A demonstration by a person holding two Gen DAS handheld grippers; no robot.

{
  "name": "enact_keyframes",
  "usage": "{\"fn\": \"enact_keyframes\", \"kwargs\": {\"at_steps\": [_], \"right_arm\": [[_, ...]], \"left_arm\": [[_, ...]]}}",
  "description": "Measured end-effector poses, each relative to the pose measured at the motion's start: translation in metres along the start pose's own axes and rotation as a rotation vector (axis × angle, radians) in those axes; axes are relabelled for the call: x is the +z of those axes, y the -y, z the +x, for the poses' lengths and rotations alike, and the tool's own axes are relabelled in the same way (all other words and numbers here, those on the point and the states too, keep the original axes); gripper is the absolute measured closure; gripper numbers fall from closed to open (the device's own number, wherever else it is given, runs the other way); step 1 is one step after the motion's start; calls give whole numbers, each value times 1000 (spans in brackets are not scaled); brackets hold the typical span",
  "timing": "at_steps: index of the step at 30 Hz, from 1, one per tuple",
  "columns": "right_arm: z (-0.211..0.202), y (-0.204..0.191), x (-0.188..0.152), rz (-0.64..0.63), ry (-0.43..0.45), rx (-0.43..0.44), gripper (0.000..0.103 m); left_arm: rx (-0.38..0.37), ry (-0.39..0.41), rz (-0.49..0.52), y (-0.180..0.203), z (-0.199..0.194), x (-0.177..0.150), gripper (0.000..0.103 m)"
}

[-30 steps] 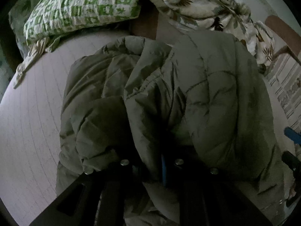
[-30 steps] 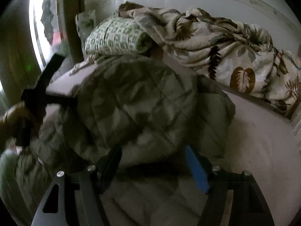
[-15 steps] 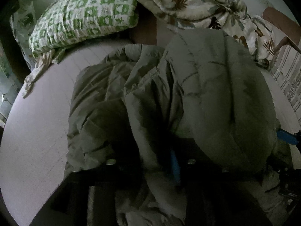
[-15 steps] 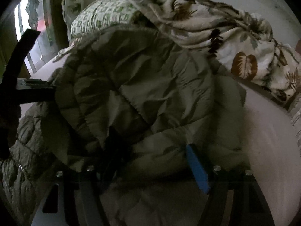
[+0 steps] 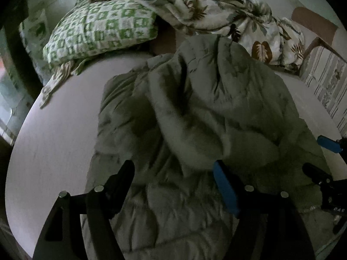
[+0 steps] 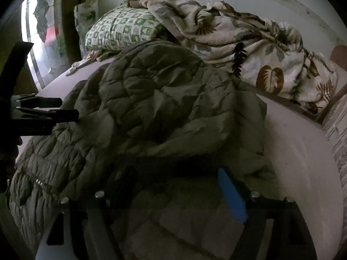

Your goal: Fold large clothes

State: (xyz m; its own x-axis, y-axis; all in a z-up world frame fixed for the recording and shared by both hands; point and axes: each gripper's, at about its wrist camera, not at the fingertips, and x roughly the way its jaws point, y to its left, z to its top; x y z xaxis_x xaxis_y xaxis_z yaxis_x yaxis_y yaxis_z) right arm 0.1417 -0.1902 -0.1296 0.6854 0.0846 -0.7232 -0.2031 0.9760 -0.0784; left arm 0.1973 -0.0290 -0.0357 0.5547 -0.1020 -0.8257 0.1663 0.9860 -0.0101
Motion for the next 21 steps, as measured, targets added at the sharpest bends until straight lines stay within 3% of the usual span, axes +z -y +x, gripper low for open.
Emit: {"fn": "enact_keyframes", "kwargs": {"at_steps": [21], "right_arm": [[-56, -14, -46, 42, 14, -16, 21]], "left_arm": [[-14, -1, -137, -36, -67, -86, 25]]}}
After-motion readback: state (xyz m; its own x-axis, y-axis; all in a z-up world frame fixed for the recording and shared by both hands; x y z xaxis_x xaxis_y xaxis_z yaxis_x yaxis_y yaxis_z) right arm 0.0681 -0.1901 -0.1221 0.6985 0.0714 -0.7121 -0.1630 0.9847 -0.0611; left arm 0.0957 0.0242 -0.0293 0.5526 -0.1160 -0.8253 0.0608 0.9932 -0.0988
